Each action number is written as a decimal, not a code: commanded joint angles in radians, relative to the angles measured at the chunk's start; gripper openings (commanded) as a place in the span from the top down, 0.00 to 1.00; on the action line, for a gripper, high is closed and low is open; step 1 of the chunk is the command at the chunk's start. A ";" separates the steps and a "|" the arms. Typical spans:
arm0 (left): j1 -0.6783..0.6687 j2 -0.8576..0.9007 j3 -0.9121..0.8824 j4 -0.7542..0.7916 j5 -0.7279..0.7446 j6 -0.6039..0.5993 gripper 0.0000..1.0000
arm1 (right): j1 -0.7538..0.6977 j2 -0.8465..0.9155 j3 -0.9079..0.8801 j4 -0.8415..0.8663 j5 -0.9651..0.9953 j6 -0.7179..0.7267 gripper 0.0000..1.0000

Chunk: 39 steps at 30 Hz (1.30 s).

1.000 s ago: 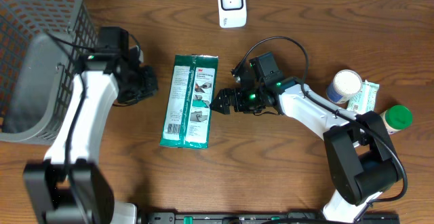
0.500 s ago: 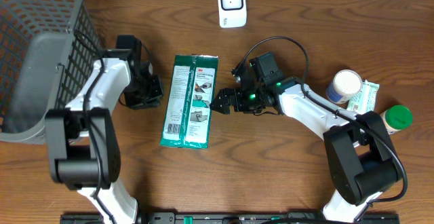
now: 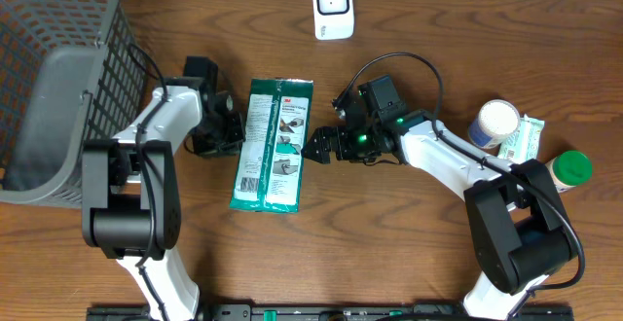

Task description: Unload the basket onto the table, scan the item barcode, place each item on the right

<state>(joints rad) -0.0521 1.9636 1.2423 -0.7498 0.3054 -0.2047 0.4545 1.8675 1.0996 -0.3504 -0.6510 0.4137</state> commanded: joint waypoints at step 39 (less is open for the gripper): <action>-0.006 0.011 -0.063 0.037 -0.006 0.013 0.93 | 0.123 0.146 -0.003 0.209 -0.002 0.214 0.04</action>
<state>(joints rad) -0.0563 1.9545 1.2140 -0.7132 0.3161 -0.2047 0.5747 1.9709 1.1049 -0.1333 -0.6479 0.6144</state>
